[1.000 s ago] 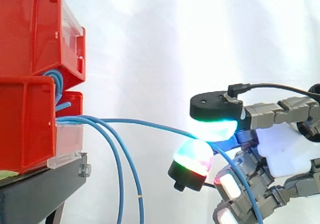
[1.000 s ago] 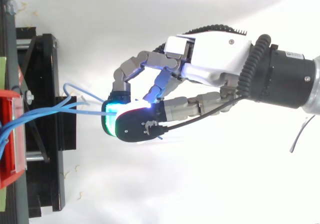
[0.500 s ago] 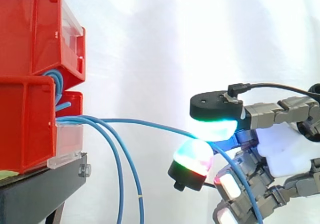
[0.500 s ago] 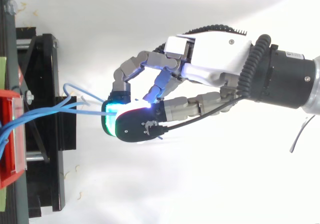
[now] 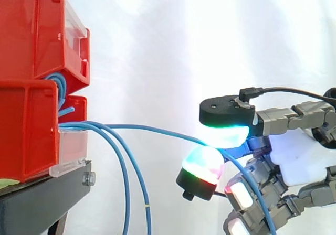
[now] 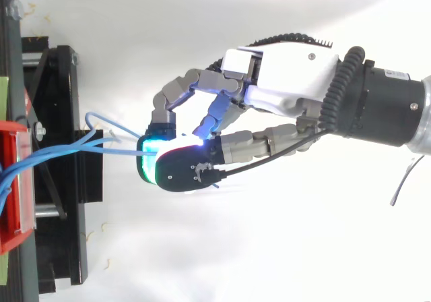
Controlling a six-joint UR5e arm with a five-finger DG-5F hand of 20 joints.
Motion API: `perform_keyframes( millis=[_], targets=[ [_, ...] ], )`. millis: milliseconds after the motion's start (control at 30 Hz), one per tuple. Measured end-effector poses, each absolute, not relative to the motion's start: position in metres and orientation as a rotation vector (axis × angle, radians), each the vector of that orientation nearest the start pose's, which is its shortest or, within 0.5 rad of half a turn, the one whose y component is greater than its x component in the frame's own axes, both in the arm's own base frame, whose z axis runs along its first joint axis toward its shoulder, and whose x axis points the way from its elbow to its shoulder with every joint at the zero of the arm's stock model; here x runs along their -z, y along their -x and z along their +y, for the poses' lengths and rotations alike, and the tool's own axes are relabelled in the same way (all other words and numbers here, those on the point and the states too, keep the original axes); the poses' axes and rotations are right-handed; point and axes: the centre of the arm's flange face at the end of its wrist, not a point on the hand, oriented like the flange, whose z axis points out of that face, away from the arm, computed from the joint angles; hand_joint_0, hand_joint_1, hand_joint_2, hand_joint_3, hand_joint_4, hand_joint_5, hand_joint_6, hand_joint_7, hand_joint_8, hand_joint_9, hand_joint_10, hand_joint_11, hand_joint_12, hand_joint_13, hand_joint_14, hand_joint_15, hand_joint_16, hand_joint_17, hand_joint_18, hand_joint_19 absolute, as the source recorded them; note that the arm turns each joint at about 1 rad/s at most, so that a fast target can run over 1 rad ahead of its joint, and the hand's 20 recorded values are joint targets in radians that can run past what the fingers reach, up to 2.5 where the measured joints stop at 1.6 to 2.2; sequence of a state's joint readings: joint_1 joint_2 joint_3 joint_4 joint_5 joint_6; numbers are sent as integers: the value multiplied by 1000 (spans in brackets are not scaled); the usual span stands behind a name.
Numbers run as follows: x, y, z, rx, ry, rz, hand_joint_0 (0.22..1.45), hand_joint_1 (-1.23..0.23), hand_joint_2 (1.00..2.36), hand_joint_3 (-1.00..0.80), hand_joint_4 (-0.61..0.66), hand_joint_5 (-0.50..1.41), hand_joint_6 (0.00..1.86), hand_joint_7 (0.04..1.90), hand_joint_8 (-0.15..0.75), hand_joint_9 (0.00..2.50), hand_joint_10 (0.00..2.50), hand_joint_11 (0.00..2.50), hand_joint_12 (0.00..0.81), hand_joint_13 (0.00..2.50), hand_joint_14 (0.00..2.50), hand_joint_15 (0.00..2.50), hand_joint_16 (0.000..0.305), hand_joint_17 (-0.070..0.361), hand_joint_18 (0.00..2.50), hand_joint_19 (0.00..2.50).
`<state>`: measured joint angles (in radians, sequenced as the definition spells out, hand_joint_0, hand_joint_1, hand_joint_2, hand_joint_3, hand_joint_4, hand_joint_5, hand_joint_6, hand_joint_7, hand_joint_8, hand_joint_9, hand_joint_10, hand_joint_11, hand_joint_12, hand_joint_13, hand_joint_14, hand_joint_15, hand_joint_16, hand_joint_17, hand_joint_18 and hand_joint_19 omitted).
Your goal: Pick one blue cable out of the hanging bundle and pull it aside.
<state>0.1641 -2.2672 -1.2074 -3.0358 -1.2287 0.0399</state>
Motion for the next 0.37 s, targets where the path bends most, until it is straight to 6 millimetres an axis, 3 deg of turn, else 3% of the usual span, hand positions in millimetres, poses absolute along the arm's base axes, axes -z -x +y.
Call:
perform_keyframes(
  millis=[367],
  targets=[
    [-242,-730,-48,-951,-1432,1234,506,-816,1346,56,-117,-30,871,1062,266,1200,18,460,471,924,20,525,73,165,679,519]
  ],
)
